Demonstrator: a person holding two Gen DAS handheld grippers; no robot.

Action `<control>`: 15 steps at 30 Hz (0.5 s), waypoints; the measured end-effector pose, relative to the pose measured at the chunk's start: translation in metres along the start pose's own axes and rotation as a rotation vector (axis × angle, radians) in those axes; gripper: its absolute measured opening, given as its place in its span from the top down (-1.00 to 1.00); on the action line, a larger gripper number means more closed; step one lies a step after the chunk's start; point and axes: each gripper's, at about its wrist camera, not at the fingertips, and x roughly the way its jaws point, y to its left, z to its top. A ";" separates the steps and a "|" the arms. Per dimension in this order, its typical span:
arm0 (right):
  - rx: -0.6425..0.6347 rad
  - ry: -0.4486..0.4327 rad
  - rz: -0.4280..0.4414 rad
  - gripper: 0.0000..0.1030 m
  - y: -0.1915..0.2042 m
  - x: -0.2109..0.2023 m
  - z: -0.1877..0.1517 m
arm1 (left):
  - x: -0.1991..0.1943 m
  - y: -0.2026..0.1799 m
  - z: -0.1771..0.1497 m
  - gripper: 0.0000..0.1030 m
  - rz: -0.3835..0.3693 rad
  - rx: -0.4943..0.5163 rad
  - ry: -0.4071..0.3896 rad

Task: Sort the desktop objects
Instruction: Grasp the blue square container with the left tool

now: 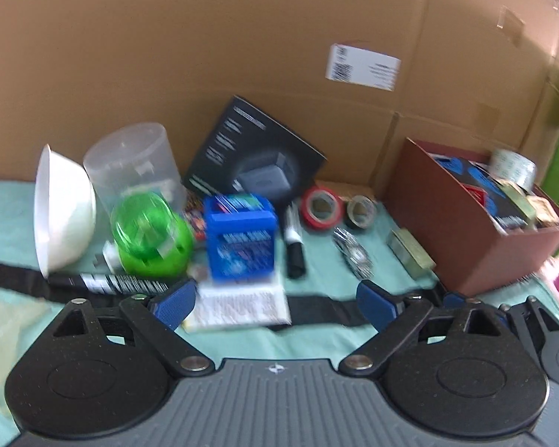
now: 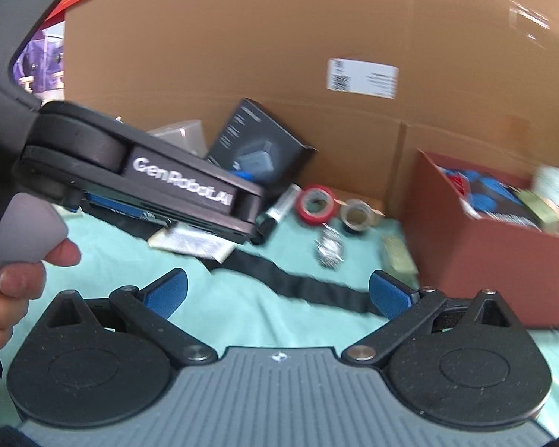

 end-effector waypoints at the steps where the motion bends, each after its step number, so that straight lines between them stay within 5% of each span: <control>1: -0.004 -0.003 0.010 -0.96 0.002 0.005 0.003 | 0.004 0.004 0.006 -0.82 0.007 -0.004 -0.001; 15: -0.041 0.019 0.090 -0.76 0.015 0.078 0.029 | 0.047 0.016 0.039 -0.51 -0.051 0.046 0.039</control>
